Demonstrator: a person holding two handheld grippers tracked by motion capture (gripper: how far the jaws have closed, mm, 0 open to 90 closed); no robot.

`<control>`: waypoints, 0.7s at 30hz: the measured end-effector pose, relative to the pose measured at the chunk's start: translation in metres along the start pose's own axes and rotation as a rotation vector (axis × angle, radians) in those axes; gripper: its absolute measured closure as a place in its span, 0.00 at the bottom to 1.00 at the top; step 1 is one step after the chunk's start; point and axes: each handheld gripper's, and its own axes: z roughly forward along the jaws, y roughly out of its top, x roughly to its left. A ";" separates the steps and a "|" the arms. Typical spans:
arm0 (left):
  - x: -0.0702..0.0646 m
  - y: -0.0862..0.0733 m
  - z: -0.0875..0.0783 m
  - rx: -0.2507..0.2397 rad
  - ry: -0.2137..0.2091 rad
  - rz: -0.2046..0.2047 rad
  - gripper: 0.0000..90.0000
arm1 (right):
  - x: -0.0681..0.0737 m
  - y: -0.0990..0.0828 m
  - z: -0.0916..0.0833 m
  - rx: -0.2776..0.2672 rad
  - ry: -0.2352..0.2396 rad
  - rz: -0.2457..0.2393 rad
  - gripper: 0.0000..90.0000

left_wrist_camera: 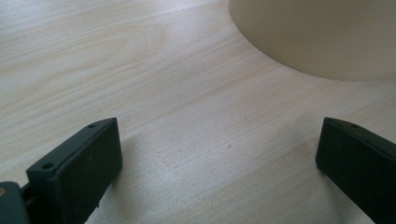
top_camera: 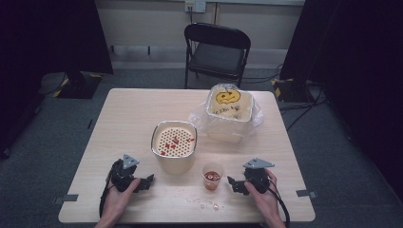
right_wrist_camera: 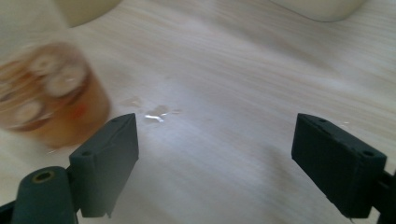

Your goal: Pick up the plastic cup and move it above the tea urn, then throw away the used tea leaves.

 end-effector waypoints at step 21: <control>0.000 0.000 0.000 0.000 0.000 0.001 0.00 | 0.051 0.010 0.004 -0.002 0.212 -0.112 0.17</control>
